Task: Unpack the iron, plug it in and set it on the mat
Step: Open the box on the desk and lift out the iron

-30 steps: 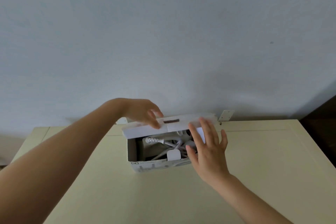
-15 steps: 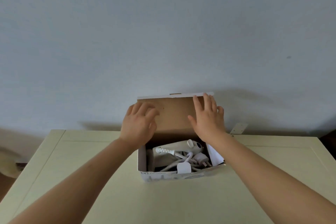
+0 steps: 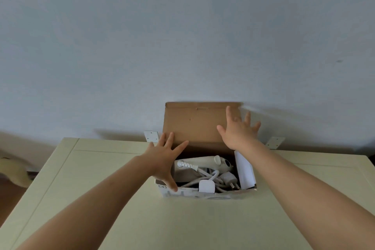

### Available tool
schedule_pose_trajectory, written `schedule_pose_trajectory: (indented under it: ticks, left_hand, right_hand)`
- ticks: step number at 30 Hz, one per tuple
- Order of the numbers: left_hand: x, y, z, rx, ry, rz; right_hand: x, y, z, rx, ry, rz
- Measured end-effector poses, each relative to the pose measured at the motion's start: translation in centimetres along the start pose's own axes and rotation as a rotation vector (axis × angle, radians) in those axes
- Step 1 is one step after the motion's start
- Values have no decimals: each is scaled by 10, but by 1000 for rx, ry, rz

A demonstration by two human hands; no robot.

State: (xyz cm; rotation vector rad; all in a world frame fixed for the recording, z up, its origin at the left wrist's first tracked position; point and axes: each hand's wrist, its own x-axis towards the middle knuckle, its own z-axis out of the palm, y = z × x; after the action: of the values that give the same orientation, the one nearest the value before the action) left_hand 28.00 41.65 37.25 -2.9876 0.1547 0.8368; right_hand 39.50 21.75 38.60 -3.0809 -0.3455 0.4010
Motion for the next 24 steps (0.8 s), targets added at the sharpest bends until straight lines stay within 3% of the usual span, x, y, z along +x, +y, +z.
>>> schedule_pose_trajectory:
  ticks: [3,8,10,13,16,24]
  left_hand:
    - [4,-3,-5,9,-1,9]
    - [8,-8,-10,30,38,20]
    - [9,-7,-10,34,36,19]
    - [8,-5,-8,26,6,20]
    - [5,-9,0,-66,-9,14]
    - [-5,-16,10,-103,52,2]
  right_hand:
    - [-7,8,10,-9,-52,-27]
    - [-34,8,15,36,196,-318]
    - [-45,5,15,150,207,-456]
    - [-62,-4,20,260,22,-569]
    - [-67,-17,31,254,-170,-545]
    - [-41,-26,40,-111,-537,-456]
